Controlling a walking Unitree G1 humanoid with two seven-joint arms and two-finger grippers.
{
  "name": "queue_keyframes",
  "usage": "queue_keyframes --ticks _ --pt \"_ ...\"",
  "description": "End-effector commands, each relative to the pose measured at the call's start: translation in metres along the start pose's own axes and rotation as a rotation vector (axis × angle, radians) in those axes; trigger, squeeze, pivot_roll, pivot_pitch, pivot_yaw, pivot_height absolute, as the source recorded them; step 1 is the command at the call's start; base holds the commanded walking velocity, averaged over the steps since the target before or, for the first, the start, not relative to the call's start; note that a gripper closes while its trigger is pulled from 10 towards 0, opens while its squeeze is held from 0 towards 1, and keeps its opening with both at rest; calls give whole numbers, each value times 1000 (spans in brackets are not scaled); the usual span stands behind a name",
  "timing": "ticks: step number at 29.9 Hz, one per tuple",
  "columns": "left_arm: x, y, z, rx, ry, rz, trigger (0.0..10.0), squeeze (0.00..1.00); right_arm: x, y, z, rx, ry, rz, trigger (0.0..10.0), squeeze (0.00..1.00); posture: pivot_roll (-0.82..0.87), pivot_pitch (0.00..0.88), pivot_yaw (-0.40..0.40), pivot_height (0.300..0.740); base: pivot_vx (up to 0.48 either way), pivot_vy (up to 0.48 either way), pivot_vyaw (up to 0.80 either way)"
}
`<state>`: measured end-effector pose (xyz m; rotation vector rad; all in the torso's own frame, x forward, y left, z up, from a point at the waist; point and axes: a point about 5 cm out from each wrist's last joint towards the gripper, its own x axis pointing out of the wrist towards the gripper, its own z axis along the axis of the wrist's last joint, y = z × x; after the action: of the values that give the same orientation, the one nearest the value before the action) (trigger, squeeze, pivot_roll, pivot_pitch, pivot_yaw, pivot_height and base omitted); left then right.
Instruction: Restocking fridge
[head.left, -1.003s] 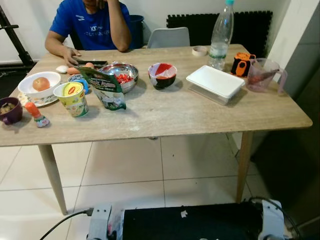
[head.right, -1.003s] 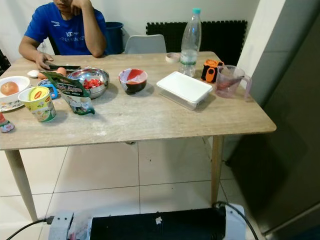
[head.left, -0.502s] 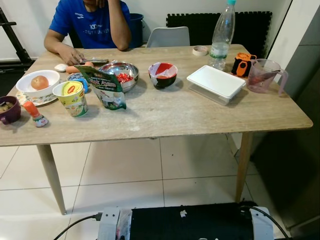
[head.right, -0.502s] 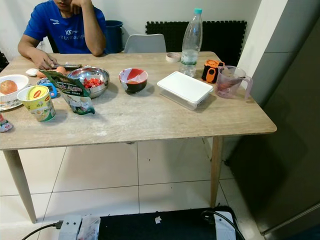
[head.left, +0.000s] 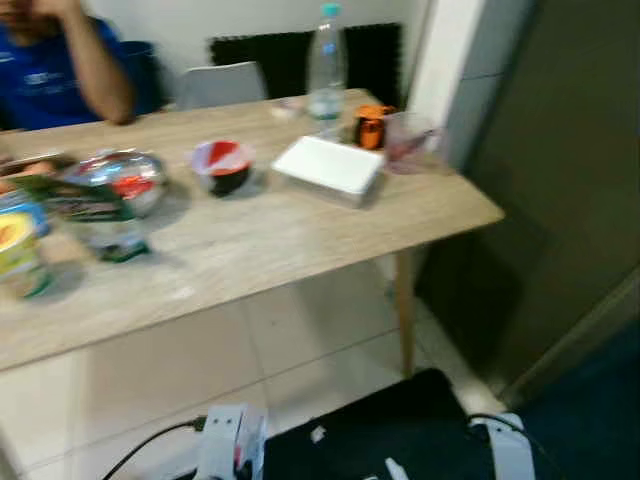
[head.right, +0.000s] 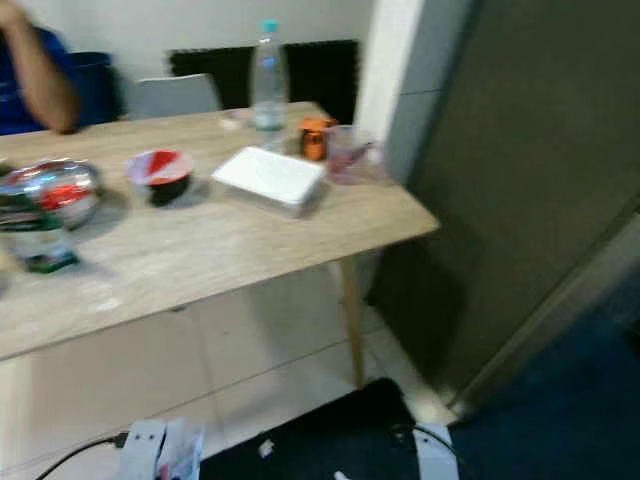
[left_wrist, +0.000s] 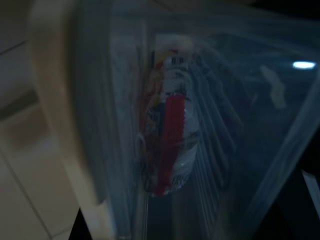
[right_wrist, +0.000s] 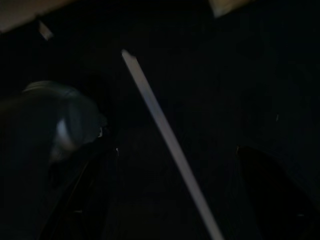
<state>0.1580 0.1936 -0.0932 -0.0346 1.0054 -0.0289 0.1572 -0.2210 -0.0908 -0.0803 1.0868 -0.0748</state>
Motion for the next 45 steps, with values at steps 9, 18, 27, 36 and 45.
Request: queue_keyframes --ticks 9,18,27,36,45 --pt "-1 4 0 -25 7 4 10000 0 1 4 8 -28 -13 17 10000 0 -16 22 -4 740 0 0 -800" --pt "-1 6 3 -11 5 -6 10000 0 1 5 5 -53 -11 23 10000 0 -21 21 4 740 0 0 -422" --pt "-1 5 0 -13 20 -12 10000 0 1 6 4 -75 -16 35 10000 0 -30 21 3 740 0 -207 0" --pt "0 3 0 -24 21 -22 10000 0 1 9 8 -47 -46 70 10000 0 -32 22 1 740 0 -385 0" --pt "0 3 -1 -22 25 -23 10000 0 1 9 10 -38 -55 99 10000 0 -31 24 4 740 0 -385 0"
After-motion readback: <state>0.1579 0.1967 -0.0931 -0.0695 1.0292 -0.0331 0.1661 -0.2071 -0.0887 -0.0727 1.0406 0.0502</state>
